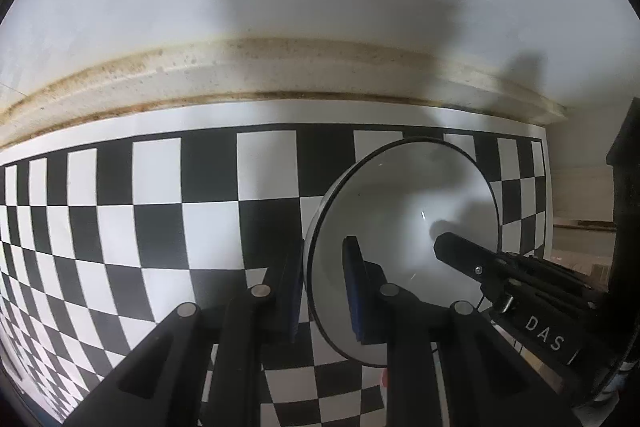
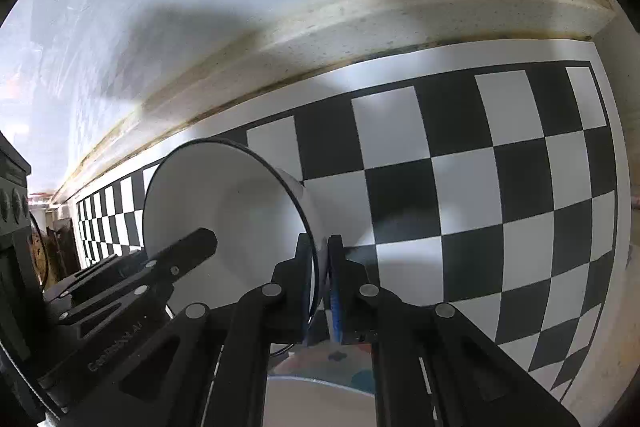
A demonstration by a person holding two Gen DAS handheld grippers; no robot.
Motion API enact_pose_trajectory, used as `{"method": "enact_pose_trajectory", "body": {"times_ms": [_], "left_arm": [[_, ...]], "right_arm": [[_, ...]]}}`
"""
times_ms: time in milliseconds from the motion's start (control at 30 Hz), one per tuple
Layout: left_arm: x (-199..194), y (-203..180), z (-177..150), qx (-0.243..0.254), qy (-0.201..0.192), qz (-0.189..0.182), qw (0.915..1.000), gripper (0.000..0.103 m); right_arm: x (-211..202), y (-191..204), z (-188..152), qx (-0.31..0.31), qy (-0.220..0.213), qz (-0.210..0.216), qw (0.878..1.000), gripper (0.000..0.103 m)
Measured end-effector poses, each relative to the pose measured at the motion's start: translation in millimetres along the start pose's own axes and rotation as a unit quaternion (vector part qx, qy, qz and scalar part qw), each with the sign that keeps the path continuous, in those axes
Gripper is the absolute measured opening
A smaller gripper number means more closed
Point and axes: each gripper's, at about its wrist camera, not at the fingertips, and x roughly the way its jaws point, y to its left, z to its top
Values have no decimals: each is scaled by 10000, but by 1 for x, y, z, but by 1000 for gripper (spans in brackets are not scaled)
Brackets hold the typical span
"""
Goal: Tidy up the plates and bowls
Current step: 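Grasp the plain white bowl rim with both tools, then carry the plain white bowl with both tools and lower it into the red-flower bowl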
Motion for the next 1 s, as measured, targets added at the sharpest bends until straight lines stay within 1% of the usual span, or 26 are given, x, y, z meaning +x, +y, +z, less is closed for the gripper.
{"method": "enact_pose_trajectory", "body": {"times_ms": [67,267,467,567,667,767,867,900,1000], "left_arm": [[-3,-2,-1,9,-27,-7,10000,17],[-40,-11,-10,166,-260,-2,9995,17],[-82,-18,-32,273,-419,-127,9987,17],[-103,-20,-51,353,-488,-183,9980,17],[-115,-24,-72,450,-503,-205,9975,17],[-128,-27,-102,641,-500,-191,9965,17],[-127,-26,-126,728,-422,-239,9962,17],[-123,-31,-138,800,-325,-262,9959,17],[-115,-33,-159,926,-124,-304,9952,17]], "right_arm": [[-6,8,-6,-8,-60,20,10000,9],[-39,18,-17,-144,-259,29,9996,9],[-82,34,-49,-275,-506,34,9983,9],[-101,46,-77,-350,-636,18,9974,9],[-114,50,-101,-378,-701,28,9968,9],[-132,40,-134,-377,-764,55,9963,9],[-141,40,-170,-395,-800,-3,9960,10],[-141,39,-185,-388,-798,-53,9960,10],[-144,27,-216,-337,-725,-89,9968,10]]}}
